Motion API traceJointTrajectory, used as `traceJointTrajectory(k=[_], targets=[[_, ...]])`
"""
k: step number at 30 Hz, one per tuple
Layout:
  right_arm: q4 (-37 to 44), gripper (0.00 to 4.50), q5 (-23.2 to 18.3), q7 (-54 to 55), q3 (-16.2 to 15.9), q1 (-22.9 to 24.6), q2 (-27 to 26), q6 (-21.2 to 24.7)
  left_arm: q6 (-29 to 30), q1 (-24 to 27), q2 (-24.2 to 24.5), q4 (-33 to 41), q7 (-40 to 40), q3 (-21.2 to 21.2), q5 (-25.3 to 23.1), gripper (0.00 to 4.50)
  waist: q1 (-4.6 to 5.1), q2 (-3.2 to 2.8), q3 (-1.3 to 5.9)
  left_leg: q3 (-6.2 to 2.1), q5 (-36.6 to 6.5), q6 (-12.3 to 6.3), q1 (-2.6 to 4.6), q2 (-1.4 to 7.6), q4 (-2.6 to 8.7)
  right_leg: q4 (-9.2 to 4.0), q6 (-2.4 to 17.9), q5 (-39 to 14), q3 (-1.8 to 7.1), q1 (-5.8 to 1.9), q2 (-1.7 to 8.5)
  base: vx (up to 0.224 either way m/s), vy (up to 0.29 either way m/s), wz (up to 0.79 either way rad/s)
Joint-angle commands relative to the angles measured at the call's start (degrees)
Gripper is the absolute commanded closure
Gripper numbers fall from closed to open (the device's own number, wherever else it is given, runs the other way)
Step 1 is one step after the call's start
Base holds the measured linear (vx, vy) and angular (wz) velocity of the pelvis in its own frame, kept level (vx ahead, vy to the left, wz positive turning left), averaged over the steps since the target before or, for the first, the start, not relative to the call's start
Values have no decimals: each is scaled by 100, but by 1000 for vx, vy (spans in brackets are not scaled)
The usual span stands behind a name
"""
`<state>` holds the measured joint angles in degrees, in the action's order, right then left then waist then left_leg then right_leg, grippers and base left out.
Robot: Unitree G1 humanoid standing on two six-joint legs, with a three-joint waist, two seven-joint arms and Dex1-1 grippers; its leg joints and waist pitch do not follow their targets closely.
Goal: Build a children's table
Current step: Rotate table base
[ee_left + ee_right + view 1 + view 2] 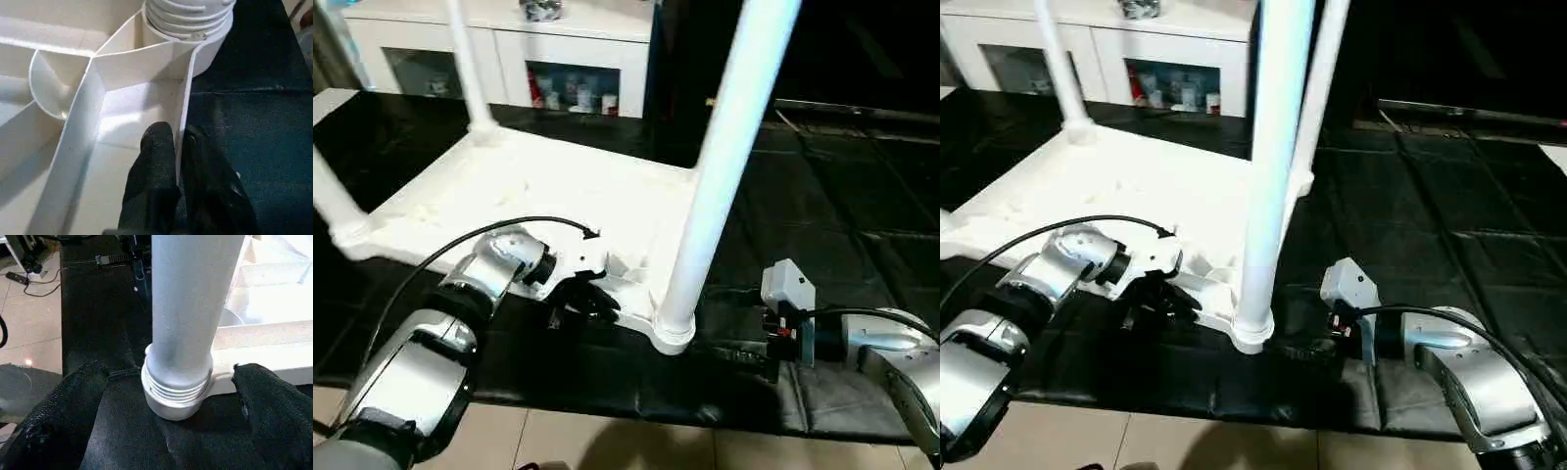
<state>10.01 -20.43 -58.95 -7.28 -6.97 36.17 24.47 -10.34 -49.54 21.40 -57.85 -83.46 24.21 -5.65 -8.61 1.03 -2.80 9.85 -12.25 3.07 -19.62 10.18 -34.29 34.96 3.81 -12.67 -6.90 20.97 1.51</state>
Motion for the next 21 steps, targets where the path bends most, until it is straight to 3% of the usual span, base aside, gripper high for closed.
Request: traceJointTrajectory(k=[1, 6, 8, 9, 11, 12, 15, 21], targets=[[-46, 0, 20, -7, -23, -113, 3, -40, 106, -22, 98, -160, 79, 71, -172, 445, -39, -45, 378, -199, -254, -418, -29, 426, 338, -456, 136, -500, 458, -357, 845, 0, 0, 0], [-46, 0, 41, 50, -26, -119, -52, -80, 591, -43, 214, -121, 203, 208, -423, 448, 7, -40, 366, -186, -297, -396, -25, 404, 338, -479, 223, -641, 463, -362, 844, 0, 0, 0], [-37, 0, -17, 75, 11, -126, -100, -58, 1031, -71, 103, -155, 513, -29, -282, 448, 18, -44, 365, -179, -312, -396, -21, 393, 338, -492, 221, -744, 456, -359, 837, 0, 0, 0], [-39, 0, -46, 86, 28, -133, -126, -46, 1273, -108, -38, -223, 1066, -276, -158, 448, 28, -43, 356, -167, -340, -396, -18, 376, 331, -515, 215, -874, 448, -356, 823, 0, 0, 0], [-49, 0, -39, 90, 21, -138, -132, -50, 1380, -109, -105, -237, 1284, -396, -89, 448, 23, -50, 354, -175, -413, -396, -5, 389, 332, -540, 256, -1067, 438, -351, 827, 0, 0, 0], [-47, 0, -37, 91, 19, -138, -131, -49, 1412, -107, -117, -233, 1319, -422, -70, 448, 32, -17, 353, -180, -405, -405, -23, 387, 336, -541, 241, -1105, 431, -365, 822, 0, 0, 0], [-53, 0, -9, 119, -29, -145, -174, -44, 1714, 98, -139, 40, 1421, -455, -34, 448, 110, -10, 372, -185, -316, -462, -49, 352, 317, -529, 165, -962, 439, -371, 814, 0, 0, 0], [-51, 0, 27, 202, -52, -157, -273, -42, 2113, 460, -152, 686, 1562, -571, -5, 448, 134, -28, 371, -183, -217, -571, -31, 396, 319, -503, 355, -726, 453, -334, 819, 0, 0, 0]])
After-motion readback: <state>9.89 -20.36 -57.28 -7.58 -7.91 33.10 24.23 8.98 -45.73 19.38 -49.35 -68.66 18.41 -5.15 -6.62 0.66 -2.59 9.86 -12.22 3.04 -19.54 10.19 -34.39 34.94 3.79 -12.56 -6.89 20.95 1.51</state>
